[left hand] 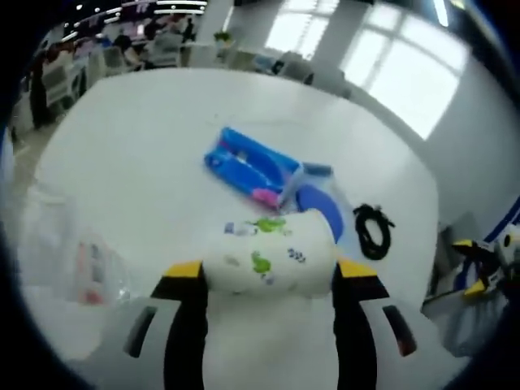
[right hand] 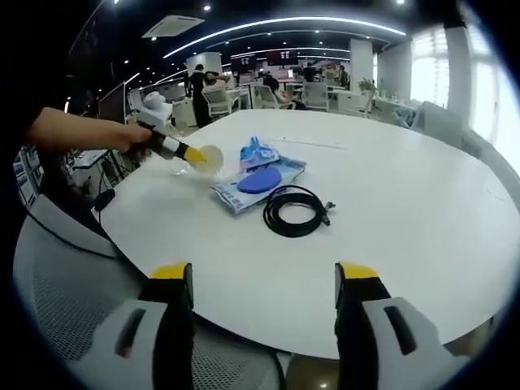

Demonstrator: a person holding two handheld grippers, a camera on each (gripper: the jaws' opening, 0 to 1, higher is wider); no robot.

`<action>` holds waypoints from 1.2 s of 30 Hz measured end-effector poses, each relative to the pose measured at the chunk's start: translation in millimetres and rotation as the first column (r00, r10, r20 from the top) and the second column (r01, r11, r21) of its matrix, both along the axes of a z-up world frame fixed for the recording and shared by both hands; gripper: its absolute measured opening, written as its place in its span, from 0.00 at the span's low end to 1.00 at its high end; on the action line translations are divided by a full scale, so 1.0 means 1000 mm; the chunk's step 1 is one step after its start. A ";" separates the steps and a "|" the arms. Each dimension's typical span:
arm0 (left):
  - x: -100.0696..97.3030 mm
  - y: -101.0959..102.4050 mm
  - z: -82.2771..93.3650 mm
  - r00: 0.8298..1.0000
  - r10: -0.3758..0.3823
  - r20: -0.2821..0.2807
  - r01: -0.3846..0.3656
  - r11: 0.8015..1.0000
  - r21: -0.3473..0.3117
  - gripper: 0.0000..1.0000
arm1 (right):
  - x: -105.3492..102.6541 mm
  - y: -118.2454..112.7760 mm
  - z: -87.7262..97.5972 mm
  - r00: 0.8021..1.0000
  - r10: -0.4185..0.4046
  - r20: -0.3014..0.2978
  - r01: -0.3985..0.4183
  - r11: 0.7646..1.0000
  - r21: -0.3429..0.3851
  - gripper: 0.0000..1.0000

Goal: Arrange the tabletop items into an orderly group along one side of the table until the central work area is clear of visible clutter.

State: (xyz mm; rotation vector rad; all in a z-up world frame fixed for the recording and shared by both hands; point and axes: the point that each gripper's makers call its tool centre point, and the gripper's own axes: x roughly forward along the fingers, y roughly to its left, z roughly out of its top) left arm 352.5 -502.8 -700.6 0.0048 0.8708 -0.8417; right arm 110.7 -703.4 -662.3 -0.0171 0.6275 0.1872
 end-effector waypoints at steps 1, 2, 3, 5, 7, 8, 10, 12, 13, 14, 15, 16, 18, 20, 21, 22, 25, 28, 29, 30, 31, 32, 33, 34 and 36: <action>-0.007 0.001 0.002 1.000 -0.011 -0.001 0.011 1.000 -0.005 0.58 | 0.000 0.002 -0.001 1.000 0.008 -0.007 -0.008 1.000 0.001 0.71; -0.012 0.003 0.003 1.000 -0.020 -0.002 0.020 1.000 -0.009 0.58 | -0.001 0.003 -0.002 1.000 0.014 -0.014 -0.014 1.000 0.002 0.71; -0.019 0.005 0.004 1.000 -0.028 -0.002 0.028 1.000 -0.010 0.58 | -0.001 0.005 -0.002 1.000 0.025 -0.017 -0.025 1.000 -0.005 0.71; -0.028 0.009 0.008 0.999 -0.033 -0.004 0.033 0.999 -0.021 0.58 | -0.001 0.006 -0.003 0.999 0.035 -0.018 -0.036 0.999 -0.012 0.71; -0.036 0.011 0.011 0.999 -0.036 -0.009 0.036 0.999 -0.036 0.58 | -0.002 0.008 -0.003 0.999 0.047 -0.025 -0.047 0.999 -0.018 0.71; -0.041 0.012 0.013 0.999 -0.036 -0.009 0.035 0.998 -0.042 0.58 | -0.003 0.008 -0.003 0.998 0.056 -0.027 -0.057 0.998 -0.025 0.71; -0.051 0.015 0.017 0.999 -0.036 -0.008 0.035 0.998 -0.055 0.58 | -0.003 0.010 -0.003 0.997 0.072 -0.030 -0.073 0.996 -0.045 0.71; -0.059 0.017 0.020 0.999 -0.037 -0.009 0.037 0.997 -0.062 0.58 | -0.003 0.012 -0.003 0.995 0.093 -0.037 -0.095 0.993 -0.063 0.71; -0.062 0.017 0.021 0.999 -0.038 -0.007 0.037 0.997 -0.066 0.58 | -0.003 0.013 -0.003 0.994 0.104 -0.039 -0.107 0.992 -0.072 0.71; -0.067 0.018 0.023 0.999 -0.038 -0.006 0.038 0.997 -0.070 0.58 | -0.003 0.014 -0.002 0.992 0.120 -0.044 -0.124 0.988 -0.088 0.71; -0.070 0.019 0.024 0.999 -0.038 -0.005 0.037 0.997 -0.073 0.58 | -0.002 0.015 -0.001 0.991 0.130 -0.043 -0.133 0.986 -0.096 0.71; -0.073 0.019 0.025 0.999 -0.036 -0.004 0.036 0.997 -0.075 0.58 | -0.001 0.017 0.001 0.989 0.140 -0.042 -0.144 0.984 -0.103 0.71; -0.077 0.021 0.027 0.999 -0.034 -0.006 0.033 0.996 -0.083 0.58 | 0.001 0.019 0.005 0.988 0.150 -0.038 -0.153 0.982 -0.108 0.70; -0.083 0.021 0.029 1.000 -0.030 -0.004 0.030 0.995 -0.093 0.58 | 0.005 0.020 0.008 0.986 0.163 -0.030 -0.166 0.979 -0.119 0.70; -0.088 0.021 0.030 1.000 -0.027 -0.004 0.027 0.995 -0.098 0.58 | 0.006 0.021 0.010 0.985 0.170 -0.028 -0.172 0.977 -0.124 0.70; -0.091 0.021 0.031 1.000 -0.026 -0.004 0.025 0.994 -0.102 0.58 | 0.007 0.022 0.011 0.984 0.174 -0.027 -0.176 0.976 -0.127 0.70; -0.100 0.020 0.034 1.000 -0.024 -0.006 0.024 0.993 -0.119 0.58 | 0.010 0.025 0.015 0.982 0.190 -0.017 -0.191 0.972 -0.135 0.69; -0.111 0.019 0.036 1.000 -0.019 -0.004 0.019 0.991 -0.131 0.58 | 0.014 0.029 0.019 0.979 0.204 -0.007 -0.203 0.969 -0.139 0.68; -0.114 0.019 0.037 1.000 -0.016 -0.007 0.015 0.990 -0.139 0.58 | 0.015 0.031 0.020 0.978 0.209 -0.004 -0.208 0.968 -0.140 0.68; -0.117 0.018 0.038 1.000 -0.011 -0.009 0.010 0.989 -0.148 0.58 | 0.018 0.033 0.023 0.976 0.216 0.003 -0.214 0.967 -0.142 0.67; -0.120 0.017 0.038 1.000 -0.011 -0.010 0.009 0.988 -0.154 0.58 | 0.021 0.036 0.025 0.974 0.225 0.011 -0.221 0.964 -0.145 0.67; -0.126 0.016 0.039 1.000 -0.007 -0.012 0.005 0.986 -0.166 0.58 | 0.024 0.039 0.027 0.973 0.232 0.020 -0.226 0.963 -0.146 0.66; -0.129 0.016 0.040 1.000 -0.002 -0.013 0.000 0.985 -0.174 0.58 | 0.025 0.042 0.028 0.971 0.237 0.025 -0.231 0.962 -0.148 0.65; -0.136 0.013 0.041 1.000 -0.005 -0.015 0.003 0.982 -0.188 0.58 | 0.028 0.045 0.029 0.969 0.245 0.030 -0.238 0.959 -0.151 0.65; -0.143 0.010 0.041 1.000 -0.015 -0.018 0.011 0.981 -0.194 0.58 | 0.030 0.048 0.030 0.967 0.252 0.038 -0.243 0.958 -0.154 0.63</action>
